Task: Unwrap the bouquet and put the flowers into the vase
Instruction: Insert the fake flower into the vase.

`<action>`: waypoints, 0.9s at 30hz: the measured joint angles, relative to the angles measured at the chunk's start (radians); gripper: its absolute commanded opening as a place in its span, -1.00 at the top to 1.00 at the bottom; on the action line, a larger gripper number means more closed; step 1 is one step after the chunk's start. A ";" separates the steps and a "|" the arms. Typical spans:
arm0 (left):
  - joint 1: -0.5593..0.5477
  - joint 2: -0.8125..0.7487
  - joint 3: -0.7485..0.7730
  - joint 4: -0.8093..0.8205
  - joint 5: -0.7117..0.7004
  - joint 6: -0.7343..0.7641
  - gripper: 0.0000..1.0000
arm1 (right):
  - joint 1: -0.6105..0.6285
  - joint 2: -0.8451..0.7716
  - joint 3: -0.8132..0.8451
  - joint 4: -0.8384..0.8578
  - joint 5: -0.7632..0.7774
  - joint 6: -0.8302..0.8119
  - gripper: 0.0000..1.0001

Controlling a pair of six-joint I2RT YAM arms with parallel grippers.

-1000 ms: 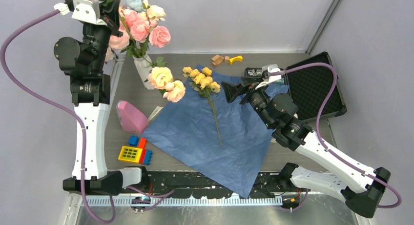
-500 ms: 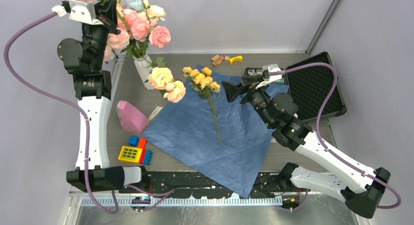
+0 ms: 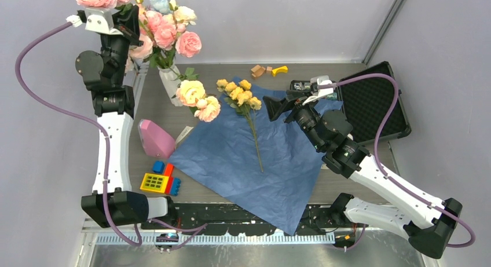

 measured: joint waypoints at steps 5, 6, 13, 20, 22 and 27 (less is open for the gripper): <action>0.010 0.000 -0.051 0.042 0.006 -0.016 1.00 | 0.000 0.000 -0.005 0.000 -0.001 0.002 -0.87; 0.011 0.000 -0.057 0.050 0.008 -0.019 1.00 | 0.000 0.000 -0.007 0.000 -0.001 0.002 -0.87; 0.018 -0.001 -0.103 0.104 0.015 -0.025 1.00 | 0.000 -0.003 -0.014 -0.002 -0.002 0.006 -0.87; 0.020 -0.001 -0.149 0.123 0.034 -0.025 1.00 | -0.002 -0.007 -0.018 -0.003 -0.004 0.010 -0.87; 0.021 -0.002 -0.161 0.124 0.042 -0.025 1.00 | -0.002 -0.007 -0.018 -0.003 -0.004 0.010 -0.87; 0.021 -0.003 -0.185 0.126 0.060 -0.024 1.00 | -0.002 -0.007 -0.019 -0.003 -0.005 0.013 -0.87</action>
